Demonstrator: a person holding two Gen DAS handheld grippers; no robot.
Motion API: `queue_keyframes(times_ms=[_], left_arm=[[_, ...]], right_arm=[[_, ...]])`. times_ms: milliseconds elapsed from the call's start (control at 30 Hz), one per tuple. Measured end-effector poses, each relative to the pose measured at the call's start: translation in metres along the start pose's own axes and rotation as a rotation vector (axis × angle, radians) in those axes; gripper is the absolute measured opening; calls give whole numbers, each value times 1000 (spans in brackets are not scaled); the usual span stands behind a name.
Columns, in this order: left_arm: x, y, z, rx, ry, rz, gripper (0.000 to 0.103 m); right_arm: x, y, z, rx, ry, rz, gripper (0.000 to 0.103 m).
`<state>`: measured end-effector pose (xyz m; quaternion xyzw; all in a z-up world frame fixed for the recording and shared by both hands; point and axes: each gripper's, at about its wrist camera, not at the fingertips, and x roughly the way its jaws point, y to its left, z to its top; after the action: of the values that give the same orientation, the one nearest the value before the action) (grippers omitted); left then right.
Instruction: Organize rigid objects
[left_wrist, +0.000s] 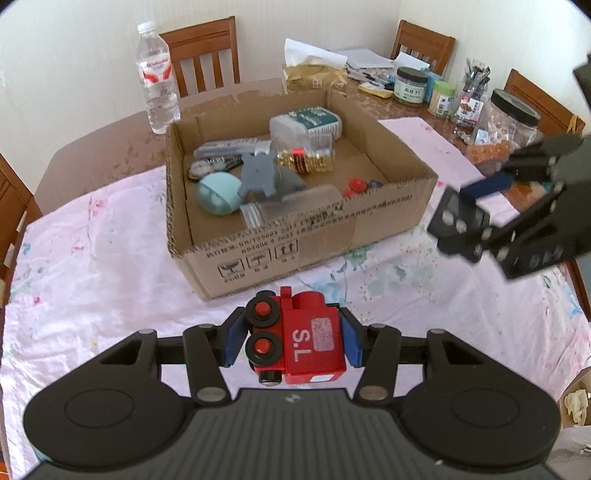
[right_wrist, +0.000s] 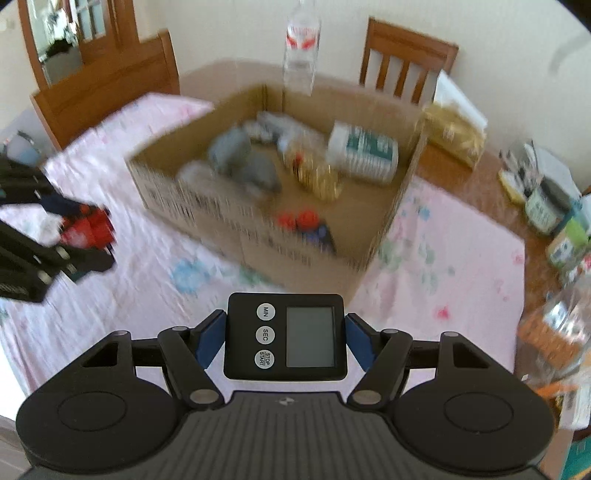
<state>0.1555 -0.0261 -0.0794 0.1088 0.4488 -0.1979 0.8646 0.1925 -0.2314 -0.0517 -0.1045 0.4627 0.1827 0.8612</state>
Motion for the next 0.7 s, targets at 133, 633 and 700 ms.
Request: queue_keyframes(times_ms=[133,633,700], left_arm=[[-6,5,9,-2,-19,5,52],[-9,24,44,-12,-96,67,52],[-5,29,50,-14,-99,77,52]], right_arm=[[-7,-10,27,17,-66,-4,74],[35,-33,73,149,-146,-15,96],[29,-32,73,154,-158,-13,99]])
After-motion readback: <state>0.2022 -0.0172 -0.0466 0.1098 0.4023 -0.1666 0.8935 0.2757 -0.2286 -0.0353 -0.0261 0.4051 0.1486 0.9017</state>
